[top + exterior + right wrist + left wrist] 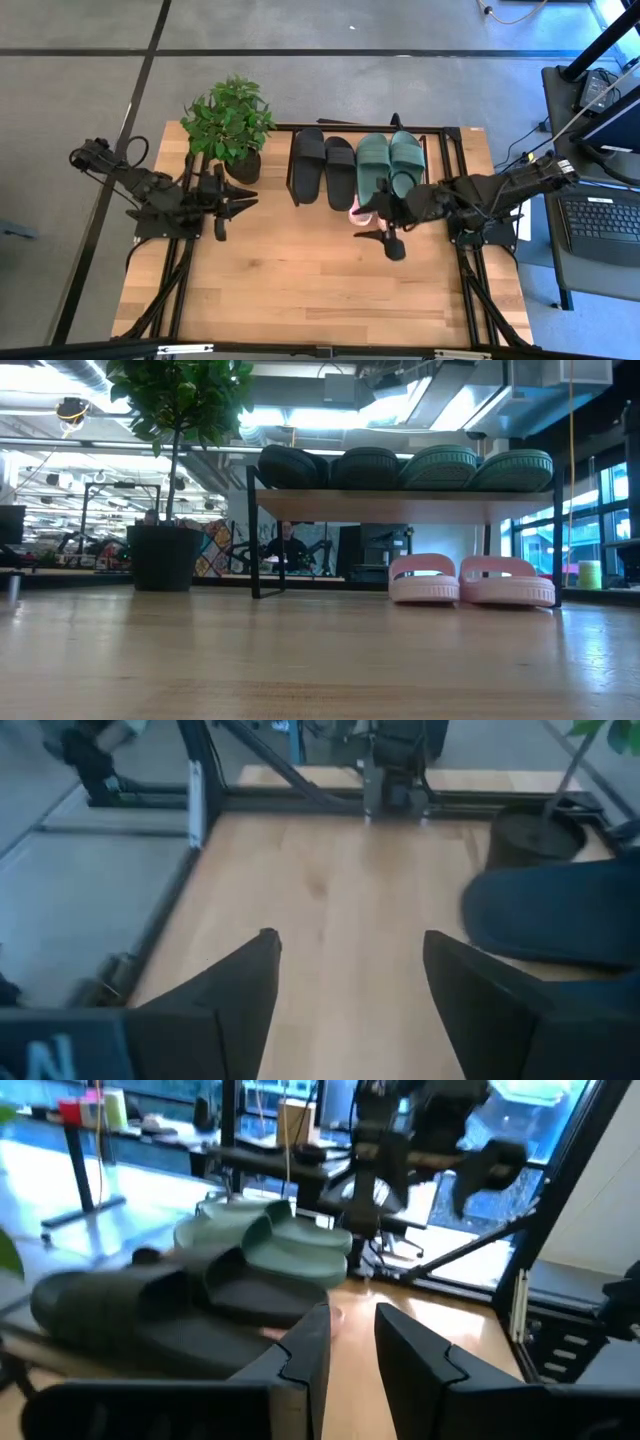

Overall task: Pick and place slides into the shelf
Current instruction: Return to Home Position

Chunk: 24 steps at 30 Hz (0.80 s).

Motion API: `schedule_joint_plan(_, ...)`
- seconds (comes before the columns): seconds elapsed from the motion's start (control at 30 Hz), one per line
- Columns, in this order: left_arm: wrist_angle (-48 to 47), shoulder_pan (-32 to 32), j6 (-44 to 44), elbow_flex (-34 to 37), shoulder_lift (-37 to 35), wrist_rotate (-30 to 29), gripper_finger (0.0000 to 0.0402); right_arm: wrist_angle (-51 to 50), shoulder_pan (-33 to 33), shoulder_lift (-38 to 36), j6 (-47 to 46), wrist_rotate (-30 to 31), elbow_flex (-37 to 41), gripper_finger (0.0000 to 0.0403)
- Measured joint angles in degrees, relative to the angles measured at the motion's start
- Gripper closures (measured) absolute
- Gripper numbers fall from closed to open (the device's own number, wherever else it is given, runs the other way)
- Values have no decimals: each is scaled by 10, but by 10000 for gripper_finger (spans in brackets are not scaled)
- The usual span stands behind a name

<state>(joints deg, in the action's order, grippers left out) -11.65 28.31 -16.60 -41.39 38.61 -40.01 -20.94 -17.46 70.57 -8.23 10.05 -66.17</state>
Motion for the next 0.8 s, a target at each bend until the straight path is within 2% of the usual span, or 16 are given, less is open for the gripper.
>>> schedule_joint_plan(0.17,38,-32,48,0,0,5,325,-22,65,-8,44,-30,1,157)
schedule_joint_plan(0.33,34,-42,55,0,-19,5,325,-52,103,-71,54,-35,11,157)
schedule_joint_plan(0.47,31,-42,82,0,-49,2,325,-11,114,-165,51,5,71,157)
schedule_joint_plan(0.6,24,-42,109,0,-78,-14,325,36,120,-255,34,9,146,157)
schedule_joint_plan(0.73,0,-43,130,0,-104,-17,325,108,144,-323,53,43,221,157)
schedule_joint_plan(0.8,-5,-43,140,0,-116,-17,325,113,162,-351,56,52,252,157)
